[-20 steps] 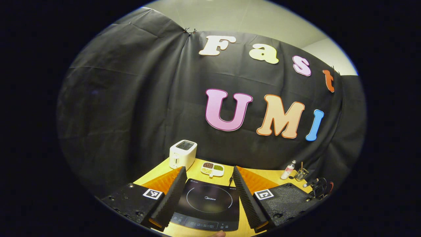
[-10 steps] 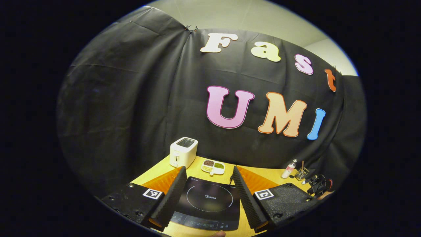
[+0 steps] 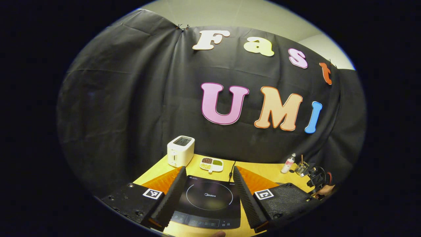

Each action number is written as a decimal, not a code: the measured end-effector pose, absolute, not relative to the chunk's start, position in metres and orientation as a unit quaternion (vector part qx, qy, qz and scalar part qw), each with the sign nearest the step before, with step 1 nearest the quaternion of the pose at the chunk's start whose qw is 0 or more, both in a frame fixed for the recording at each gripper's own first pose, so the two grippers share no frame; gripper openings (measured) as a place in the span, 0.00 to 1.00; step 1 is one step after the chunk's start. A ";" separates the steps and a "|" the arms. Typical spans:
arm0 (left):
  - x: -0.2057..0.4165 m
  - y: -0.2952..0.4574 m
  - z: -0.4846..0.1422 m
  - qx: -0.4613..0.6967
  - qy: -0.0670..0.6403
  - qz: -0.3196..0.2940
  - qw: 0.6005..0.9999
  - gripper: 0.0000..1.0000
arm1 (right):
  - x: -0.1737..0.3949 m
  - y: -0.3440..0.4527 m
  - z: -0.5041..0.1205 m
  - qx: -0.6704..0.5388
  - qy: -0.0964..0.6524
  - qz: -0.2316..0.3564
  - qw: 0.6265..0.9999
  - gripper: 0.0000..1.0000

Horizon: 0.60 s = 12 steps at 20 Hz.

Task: First push the handle of the pot to place it horizontally, then grasp the pot with both hands and set it on the induction cooktop.

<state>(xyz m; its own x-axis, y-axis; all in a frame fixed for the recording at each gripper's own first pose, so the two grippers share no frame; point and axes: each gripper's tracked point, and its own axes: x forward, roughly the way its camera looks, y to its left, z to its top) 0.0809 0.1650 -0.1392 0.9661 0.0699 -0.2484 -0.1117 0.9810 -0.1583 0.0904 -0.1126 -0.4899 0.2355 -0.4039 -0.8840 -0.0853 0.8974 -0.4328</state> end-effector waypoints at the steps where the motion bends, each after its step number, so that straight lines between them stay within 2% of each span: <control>1: 0.082 0.162 -0.142 -0.084 0.126 0.040 0.988 0.87 | 0.092 -0.114 -0.485 -0.205 0.604 -0.108 0.763 0.03; 8: 0.101 0.116 -0.169 -0.092 0.165 -0.021 0.982 0.87 | 0.090 -0.112 -0.447 -0.216 0.544 -0.094 0.806 0.03; 10: 0.108 0.104 -0.176 -0.083 0.175 -0.026 0.981 0.87 | 0.092 -0.108 -0.439 -0.208 0.527 -0.080 0.820 0.09; 12: 0.111 0.088 -0.189 -0.086 0.198 -0.028 0.976 0.87 | 0.098 -0.105 -0.432 -0.191 0.510 -0.073 0.835 0.08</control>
<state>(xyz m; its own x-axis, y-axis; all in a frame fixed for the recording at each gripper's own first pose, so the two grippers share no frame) 0.1107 0.0878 -0.1891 0.9200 -0.0879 -0.3820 0.0198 0.9837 -0.1788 0.0978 -0.1048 -0.4324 0.4685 -0.3172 -0.8245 -0.0730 0.9162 -0.3939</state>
